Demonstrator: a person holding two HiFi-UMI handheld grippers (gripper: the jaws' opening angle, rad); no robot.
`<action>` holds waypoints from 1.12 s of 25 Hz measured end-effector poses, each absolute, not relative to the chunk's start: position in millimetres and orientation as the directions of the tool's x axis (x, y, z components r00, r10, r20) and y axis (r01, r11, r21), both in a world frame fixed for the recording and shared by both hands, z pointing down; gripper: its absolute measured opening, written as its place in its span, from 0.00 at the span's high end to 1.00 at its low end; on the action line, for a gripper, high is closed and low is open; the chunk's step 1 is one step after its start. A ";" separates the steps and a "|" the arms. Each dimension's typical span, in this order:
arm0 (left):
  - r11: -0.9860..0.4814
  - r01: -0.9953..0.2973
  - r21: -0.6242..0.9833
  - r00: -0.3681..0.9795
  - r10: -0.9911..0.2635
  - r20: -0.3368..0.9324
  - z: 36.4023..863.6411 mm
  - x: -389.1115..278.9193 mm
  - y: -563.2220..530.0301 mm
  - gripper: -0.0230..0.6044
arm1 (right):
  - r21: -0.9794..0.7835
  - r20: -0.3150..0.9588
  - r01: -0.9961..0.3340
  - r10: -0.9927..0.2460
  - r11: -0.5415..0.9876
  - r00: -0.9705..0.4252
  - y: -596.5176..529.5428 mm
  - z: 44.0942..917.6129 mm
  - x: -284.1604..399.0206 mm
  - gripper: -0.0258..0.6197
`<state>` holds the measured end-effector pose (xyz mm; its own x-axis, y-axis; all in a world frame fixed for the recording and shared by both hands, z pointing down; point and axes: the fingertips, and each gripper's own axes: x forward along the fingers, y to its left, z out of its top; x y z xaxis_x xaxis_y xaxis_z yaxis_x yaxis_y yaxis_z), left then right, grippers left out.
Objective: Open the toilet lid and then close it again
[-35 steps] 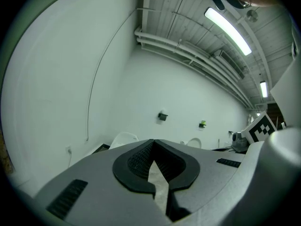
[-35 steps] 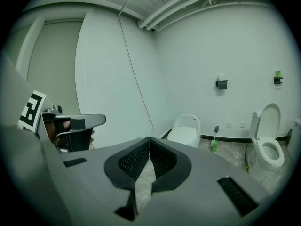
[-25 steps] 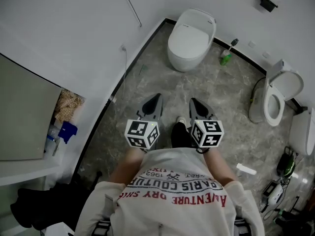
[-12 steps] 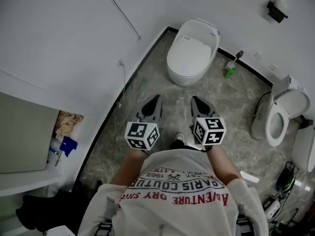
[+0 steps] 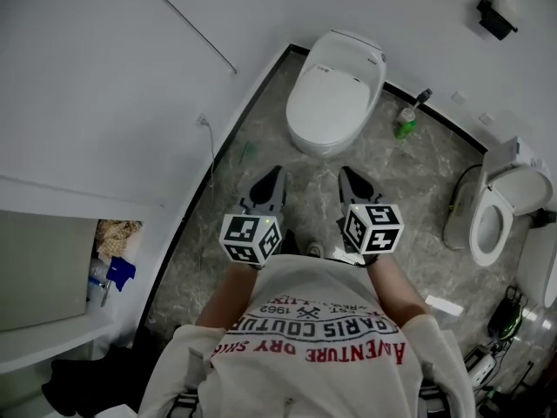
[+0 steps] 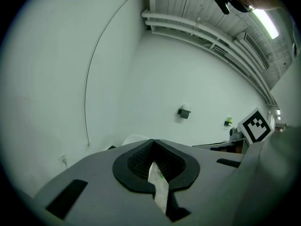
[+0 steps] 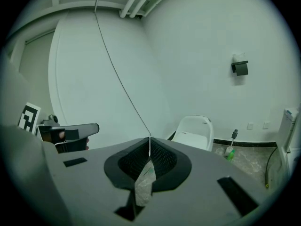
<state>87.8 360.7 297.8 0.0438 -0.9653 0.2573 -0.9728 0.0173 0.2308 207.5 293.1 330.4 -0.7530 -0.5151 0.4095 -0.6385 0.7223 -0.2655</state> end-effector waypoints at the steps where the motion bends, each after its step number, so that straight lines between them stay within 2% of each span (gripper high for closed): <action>1: 0.010 -0.972 0.234 0.054 -0.963 0.265 302.0 84.8 351.4 0.95 | -0.268 0.417 -0.643 -0.516 0.717 -0.749 286.4 334.6 204.0 0.93; 7: -0.069 -0.968 0.242 0.138 -0.949 0.284 318.6 55.2 276.7 0.95 | -0.272 0.442 -0.688 -0.548 0.672 -0.710 230.1 352.4 173.3 0.93; 17: -0.293 -0.917 0.270 0.371 -0.874 0.314 351.8 -52.9 122.8 0.95 | -0.291 0.464 -0.818 -0.675 0.496 -0.574 104.6 375.4 74.5 0.93; 22: -0.358 -0.900 0.249 0.425 -0.846 0.320 371.1 -105.7 62.5 0.95 | -0.279 0.491 -0.868 -0.716 0.410 -0.496 58.0 393.2 33.3 0.93; 28: -0.431 -0.865 0.257 0.501 -0.775 0.386 413.8 -125.8 21.6 0.95 | -0.252 0.552 -0.904 -0.716 0.346 -0.428 27.7 426.8 7.6 0.93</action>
